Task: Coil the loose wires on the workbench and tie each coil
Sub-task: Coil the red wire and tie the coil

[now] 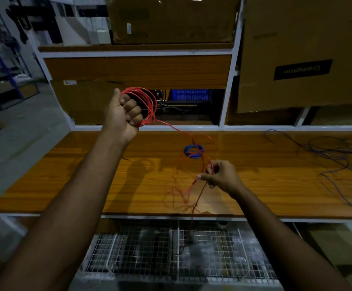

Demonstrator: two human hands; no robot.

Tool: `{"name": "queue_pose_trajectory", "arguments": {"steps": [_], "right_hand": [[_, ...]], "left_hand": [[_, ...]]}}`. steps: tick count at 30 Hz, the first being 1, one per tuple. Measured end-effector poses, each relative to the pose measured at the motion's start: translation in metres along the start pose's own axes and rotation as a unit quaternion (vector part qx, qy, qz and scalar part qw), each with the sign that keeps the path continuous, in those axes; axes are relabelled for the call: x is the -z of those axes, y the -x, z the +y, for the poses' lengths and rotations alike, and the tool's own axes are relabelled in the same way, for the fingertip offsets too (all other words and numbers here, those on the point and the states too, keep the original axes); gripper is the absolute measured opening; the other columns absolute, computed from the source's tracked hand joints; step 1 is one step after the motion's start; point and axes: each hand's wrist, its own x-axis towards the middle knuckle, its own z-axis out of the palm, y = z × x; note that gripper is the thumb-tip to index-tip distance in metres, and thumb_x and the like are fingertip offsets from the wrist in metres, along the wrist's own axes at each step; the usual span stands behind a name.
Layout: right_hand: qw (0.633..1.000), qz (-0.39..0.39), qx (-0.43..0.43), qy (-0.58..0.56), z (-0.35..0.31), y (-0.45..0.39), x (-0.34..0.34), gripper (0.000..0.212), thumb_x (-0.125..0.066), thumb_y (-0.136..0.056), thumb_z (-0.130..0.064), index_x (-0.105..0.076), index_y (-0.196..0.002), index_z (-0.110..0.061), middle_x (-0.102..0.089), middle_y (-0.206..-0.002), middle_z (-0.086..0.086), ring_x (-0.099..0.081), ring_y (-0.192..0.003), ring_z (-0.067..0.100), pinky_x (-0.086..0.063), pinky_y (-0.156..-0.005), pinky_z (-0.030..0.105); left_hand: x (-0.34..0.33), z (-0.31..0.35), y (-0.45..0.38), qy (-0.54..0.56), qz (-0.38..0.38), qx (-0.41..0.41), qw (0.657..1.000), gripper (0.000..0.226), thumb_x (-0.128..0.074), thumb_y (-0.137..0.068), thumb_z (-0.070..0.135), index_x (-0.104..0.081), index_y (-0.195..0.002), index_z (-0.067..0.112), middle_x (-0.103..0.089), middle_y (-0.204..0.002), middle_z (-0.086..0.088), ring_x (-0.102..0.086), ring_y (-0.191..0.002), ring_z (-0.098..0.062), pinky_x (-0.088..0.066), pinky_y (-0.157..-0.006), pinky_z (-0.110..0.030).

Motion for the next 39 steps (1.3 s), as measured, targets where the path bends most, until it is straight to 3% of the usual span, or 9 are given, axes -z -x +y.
{"name": "queue_pose_trajectory", "arguments": {"steps": [9, 13, 22, 25, 27, 30, 33, 39], "right_hand": [[0.998, -0.059, -0.002, -0.022, -0.021, 0.002, 0.048, 0.009, -0.063, -0.093, -0.009, -0.06, -0.101, -0.007, -0.064, -0.089, 0.013, -0.064, -0.078, 0.02, -0.055, -0.067, 0.027], [1.0, 0.001, -0.021, 0.014, -0.026, 0.0, 0.062, 0.009, -0.057, -0.097, -0.012, -0.063, -0.103, -0.012, -0.068, -0.095, 0.011, -0.066, -0.086, 0.022, -0.054, -0.073, 0.032], [0.98, 0.08, -0.182, 0.012, -0.016, -0.019, 0.063, 0.012, -0.058, -0.097, -0.013, -0.062, -0.103, -0.004, -0.067, -0.081, 0.013, -0.062, -0.056, 0.014, -0.047, -0.045, 0.023], [0.973, 0.117, -0.194, -0.03, -0.023, -0.027, 0.059, 0.014, -0.055, -0.099, -0.013, -0.062, -0.106, -0.002, -0.066, -0.079, 0.013, -0.059, -0.05, 0.011, -0.044, -0.042, 0.019], [0.971, 0.125, -0.184, -0.085, -0.028, -0.03, 0.056, 0.014, -0.054, -0.1, -0.014, -0.06, -0.108, -0.004, -0.066, -0.089, 0.015, -0.063, -0.058, 0.013, -0.049, -0.046, 0.021], [0.975, 0.065, -0.131, -0.169, -0.038, -0.027, 0.056, 0.017, -0.05, -0.102, -0.017, -0.059, -0.114, -0.011, -0.064, -0.105, 0.012, -0.064, -0.066, 0.017, -0.052, -0.052, 0.023], [0.95, 0.031, -0.09, -0.298, -0.044, -0.022, 0.061, 0.02, -0.047, -0.103, -0.019, -0.059, -0.119, -0.013, -0.065, -0.102, 0.006, -0.06, -0.061, 0.013, -0.049, -0.046, 0.019], [0.899, 0.182, -0.164, -0.362, -0.015, -0.021, 0.081, 0.017, -0.044, -0.104, -0.019, -0.059, -0.105, -0.014, -0.063, -0.086, 0.003, -0.052, -0.056, 0.005, -0.042, -0.042, 0.011]], "left_hand": [[0.007, -0.007, -0.008, -0.027, 0.015, 0.003, 1.0, 0.049, -0.028, -0.107, 0.046, -0.038, -0.064, 0.024, -0.025, -0.05, 0.009, -0.019, -0.042, -0.006, -0.016, -0.038, -0.021], [0.01, -0.005, -0.01, -0.02, 0.02, 0.001, 1.0, 0.049, -0.028, -0.106, 0.046, -0.039, -0.064, 0.024, -0.025, -0.049, 0.009, -0.019, -0.042, -0.006, -0.017, -0.038, -0.021], [0.002, -0.006, -0.005, -0.03, -0.011, 0.013, 0.999, 0.049, -0.026, -0.107, 0.045, -0.036, -0.063, 0.024, -0.025, -0.046, 0.009, -0.018, -0.038, -0.006, -0.015, -0.035, -0.02], [0.002, -0.01, -0.003, -0.039, -0.014, 0.024, 0.999, 0.049, -0.027, -0.106, 0.046, -0.037, -0.063, 0.025, -0.025, -0.045, 0.009, -0.019, -0.037, -0.006, -0.017, -0.034, -0.019], [0.005, -0.012, -0.002, -0.046, -0.012, 0.031, 0.998, 0.049, -0.028, -0.106, 0.046, -0.037, -0.063, 0.024, -0.026, -0.044, 0.009, -0.02, -0.036, -0.005, -0.017, -0.033, -0.019], [0.011, -0.012, -0.003, -0.047, -0.008, 0.034, 0.998, 0.049, -0.028, -0.106, 0.046, -0.036, -0.063, 0.024, -0.025, -0.044, 0.009, -0.019, -0.035, -0.005, -0.018, -0.031, -0.019], [0.022, -0.007, -0.004, -0.059, 0.031, 0.014, 0.998, 0.048, -0.03, -0.107, 0.044, -0.036, -0.064, 0.024, -0.025, -0.046, 0.01, -0.019, -0.037, -0.006, -0.017, -0.032, -0.019], [0.048, 0.013, -0.007, -0.012, 0.108, -0.021, 0.994, 0.047, -0.031, -0.106, 0.043, -0.037, -0.064, 0.025, -0.025, -0.047, 0.01, -0.019, -0.039, -0.006, -0.013, -0.038, -0.02]]}}
